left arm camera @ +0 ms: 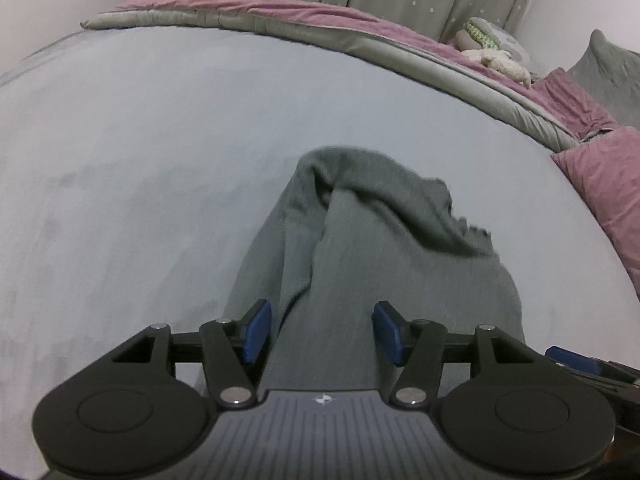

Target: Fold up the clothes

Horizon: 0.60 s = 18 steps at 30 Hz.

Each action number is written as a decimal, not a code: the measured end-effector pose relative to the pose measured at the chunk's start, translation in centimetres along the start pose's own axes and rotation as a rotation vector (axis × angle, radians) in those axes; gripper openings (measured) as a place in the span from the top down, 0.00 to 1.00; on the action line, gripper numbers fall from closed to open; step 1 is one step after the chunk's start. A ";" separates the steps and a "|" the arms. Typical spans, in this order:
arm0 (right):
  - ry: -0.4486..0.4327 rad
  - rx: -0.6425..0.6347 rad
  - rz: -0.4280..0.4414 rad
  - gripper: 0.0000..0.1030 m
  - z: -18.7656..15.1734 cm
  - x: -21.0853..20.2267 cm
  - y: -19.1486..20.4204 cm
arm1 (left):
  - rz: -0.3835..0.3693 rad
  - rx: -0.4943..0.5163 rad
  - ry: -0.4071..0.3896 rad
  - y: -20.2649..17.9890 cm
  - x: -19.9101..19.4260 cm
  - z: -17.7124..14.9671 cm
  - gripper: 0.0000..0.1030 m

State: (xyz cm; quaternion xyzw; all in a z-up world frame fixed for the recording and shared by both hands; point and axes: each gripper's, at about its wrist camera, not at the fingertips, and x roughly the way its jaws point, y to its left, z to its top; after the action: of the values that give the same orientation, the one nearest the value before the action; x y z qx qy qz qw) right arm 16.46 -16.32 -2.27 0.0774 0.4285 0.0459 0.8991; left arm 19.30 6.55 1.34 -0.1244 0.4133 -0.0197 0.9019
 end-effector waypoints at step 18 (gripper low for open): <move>0.027 -0.044 0.064 0.33 -8.9 -5.2 2.5 | -0.053 -0.041 0.052 0.3 -4.1 -7.4 0.36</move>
State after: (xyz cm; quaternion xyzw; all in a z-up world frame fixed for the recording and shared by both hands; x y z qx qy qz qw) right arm 6.22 -13.78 -3.43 0.0708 0.4369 0.0852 0.8927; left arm 10.99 5.87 -0.33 -0.1532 0.4337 -0.0382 0.8871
